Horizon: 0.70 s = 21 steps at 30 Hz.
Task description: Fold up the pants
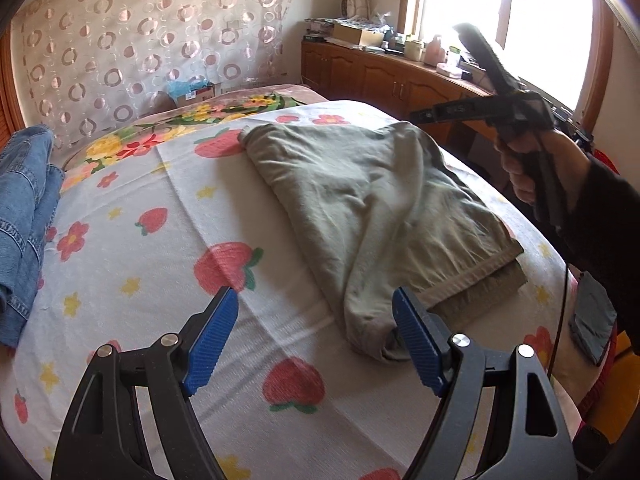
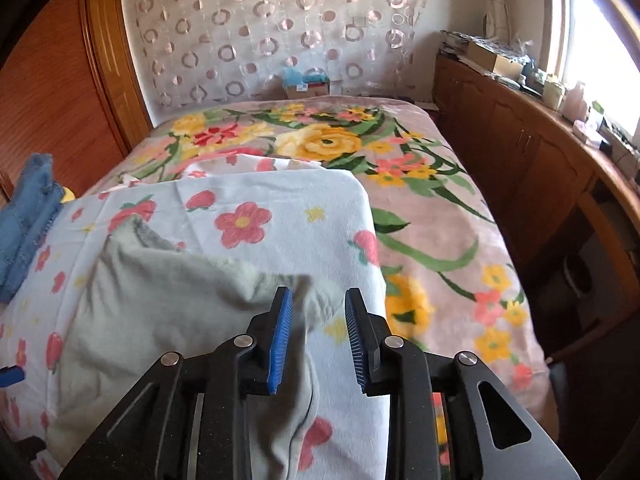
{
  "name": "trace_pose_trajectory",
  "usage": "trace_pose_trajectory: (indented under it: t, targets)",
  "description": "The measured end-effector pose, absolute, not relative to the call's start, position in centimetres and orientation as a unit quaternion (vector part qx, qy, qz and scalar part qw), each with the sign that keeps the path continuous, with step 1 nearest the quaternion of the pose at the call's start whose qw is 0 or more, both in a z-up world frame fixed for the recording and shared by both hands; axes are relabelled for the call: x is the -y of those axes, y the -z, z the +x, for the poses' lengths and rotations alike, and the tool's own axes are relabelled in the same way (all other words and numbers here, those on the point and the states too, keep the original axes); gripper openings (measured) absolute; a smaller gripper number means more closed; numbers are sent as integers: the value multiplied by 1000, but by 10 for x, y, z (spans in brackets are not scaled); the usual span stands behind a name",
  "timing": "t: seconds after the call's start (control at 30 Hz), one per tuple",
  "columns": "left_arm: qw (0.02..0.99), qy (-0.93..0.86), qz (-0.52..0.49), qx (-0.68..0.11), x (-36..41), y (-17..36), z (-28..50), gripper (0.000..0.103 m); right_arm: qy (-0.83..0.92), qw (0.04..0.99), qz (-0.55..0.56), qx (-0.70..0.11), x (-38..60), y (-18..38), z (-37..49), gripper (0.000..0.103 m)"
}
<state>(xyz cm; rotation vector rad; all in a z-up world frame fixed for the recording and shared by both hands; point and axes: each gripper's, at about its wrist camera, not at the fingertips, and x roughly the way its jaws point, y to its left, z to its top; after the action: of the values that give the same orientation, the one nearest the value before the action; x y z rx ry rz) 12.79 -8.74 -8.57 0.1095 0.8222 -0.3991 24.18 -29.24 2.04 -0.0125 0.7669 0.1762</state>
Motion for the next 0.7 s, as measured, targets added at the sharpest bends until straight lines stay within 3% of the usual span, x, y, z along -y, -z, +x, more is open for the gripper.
trace_pose_trajectory:
  t: [0.37, 0.7]
  targets:
    - [887, 218, 56, -403, 99, 90, 121, 57, -139, 918, -4, -372, 289, -10, 112, 28]
    - [878, 236, 56, -412, 108, 95, 122, 31, -141, 903, 16, -405, 297, 3, 82, 28]
